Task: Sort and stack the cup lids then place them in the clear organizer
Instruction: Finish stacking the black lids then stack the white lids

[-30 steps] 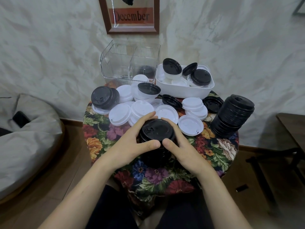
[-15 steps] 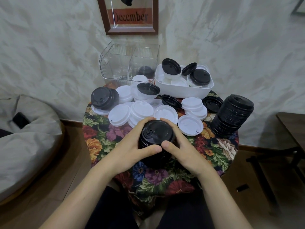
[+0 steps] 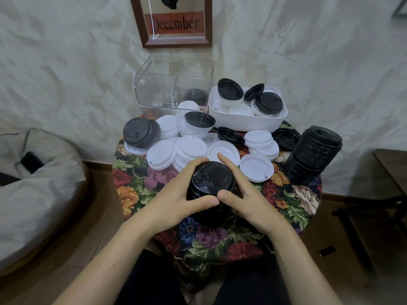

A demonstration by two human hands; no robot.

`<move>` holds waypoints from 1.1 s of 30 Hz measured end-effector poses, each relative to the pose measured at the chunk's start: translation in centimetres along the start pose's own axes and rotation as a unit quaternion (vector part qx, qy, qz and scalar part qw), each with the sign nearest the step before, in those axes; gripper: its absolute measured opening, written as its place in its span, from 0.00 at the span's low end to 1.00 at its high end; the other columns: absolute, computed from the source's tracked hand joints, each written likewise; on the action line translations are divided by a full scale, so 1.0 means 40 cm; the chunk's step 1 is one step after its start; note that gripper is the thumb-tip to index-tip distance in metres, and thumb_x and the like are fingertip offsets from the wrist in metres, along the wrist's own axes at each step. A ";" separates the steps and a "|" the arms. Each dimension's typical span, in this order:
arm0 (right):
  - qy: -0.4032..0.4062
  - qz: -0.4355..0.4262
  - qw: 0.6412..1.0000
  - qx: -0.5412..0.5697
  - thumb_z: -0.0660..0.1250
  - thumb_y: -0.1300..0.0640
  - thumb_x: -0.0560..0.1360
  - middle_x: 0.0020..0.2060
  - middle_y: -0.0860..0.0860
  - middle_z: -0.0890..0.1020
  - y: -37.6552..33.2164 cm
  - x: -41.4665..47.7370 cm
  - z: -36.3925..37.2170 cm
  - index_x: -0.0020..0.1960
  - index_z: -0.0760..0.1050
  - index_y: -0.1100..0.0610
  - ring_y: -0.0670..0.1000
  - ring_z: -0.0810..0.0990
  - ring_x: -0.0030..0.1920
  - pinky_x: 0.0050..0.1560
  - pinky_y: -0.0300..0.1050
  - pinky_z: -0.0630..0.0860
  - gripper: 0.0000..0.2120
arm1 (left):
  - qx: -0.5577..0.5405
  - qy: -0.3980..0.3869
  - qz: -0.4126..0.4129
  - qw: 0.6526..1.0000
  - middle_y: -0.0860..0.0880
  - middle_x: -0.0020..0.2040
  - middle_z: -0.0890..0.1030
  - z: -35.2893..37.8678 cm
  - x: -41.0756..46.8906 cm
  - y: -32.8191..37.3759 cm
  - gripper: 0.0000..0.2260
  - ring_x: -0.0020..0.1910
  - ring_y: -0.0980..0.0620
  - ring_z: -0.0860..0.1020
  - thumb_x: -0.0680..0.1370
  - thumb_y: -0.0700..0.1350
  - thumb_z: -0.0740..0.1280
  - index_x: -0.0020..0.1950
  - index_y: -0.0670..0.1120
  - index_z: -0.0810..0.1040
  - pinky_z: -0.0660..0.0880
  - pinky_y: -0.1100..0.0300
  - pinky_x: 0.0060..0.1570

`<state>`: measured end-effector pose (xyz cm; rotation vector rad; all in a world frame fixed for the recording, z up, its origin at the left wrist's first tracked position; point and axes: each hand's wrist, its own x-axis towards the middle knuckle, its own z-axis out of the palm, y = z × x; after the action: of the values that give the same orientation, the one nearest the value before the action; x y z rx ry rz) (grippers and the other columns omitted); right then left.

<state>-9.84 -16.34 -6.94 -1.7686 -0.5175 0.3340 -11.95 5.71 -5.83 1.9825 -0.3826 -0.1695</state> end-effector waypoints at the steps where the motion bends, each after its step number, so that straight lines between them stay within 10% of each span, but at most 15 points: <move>1: 0.005 -0.002 1.000 0.004 0.72 0.32 0.73 0.72 0.31 0.73 -0.003 -0.001 0.002 0.80 0.61 0.37 0.38 0.70 0.74 0.71 0.35 0.68 0.40 | -0.008 0.002 0.000 1.000 0.64 0.71 0.74 0.002 0.000 -0.002 0.39 0.72 0.61 0.72 0.73 0.66 0.74 0.79 0.61 0.61 0.68 0.49 0.74; 13: 0.023 0.002 1.000 0.020 0.72 0.29 0.71 0.71 0.36 0.75 0.005 -0.003 0.006 0.78 0.64 0.43 0.41 0.72 0.73 0.69 0.33 0.69 0.41 | -0.046 -0.001 0.002 0.999 0.72 0.70 0.71 0.010 0.004 0.000 0.41 0.72 0.68 0.69 0.69 0.75 0.69 0.78 0.65 0.58 0.66 0.73 0.67; 24: 0.028 0.008 0.999 0.031 0.72 0.30 0.70 0.69 0.36 0.77 -0.004 -0.002 0.008 0.77 0.66 0.42 0.40 0.74 0.72 0.66 0.32 0.70 0.40 | -0.025 0.011 0.002 1.000 0.61 0.71 0.76 0.011 0.003 -0.006 0.38 0.72 0.58 0.73 0.74 0.69 0.71 0.79 0.60 0.62 0.69 0.47 0.73; 33: 0.024 0.012 0.999 0.026 0.73 0.30 0.70 0.70 0.36 0.76 -0.004 0.000 0.009 0.77 0.66 0.41 0.41 0.73 0.72 0.68 0.33 0.70 0.40 | -0.045 0.023 0.008 0.999 0.60 0.72 0.75 0.024 -0.004 -0.025 0.38 0.73 0.57 0.73 0.73 0.70 0.71 0.79 0.61 0.62 0.69 0.45 0.73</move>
<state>-10.05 -15.99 -6.90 -1.7287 -0.4492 0.3191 -12.21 5.32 -7.14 1.8919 -0.3539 -0.1282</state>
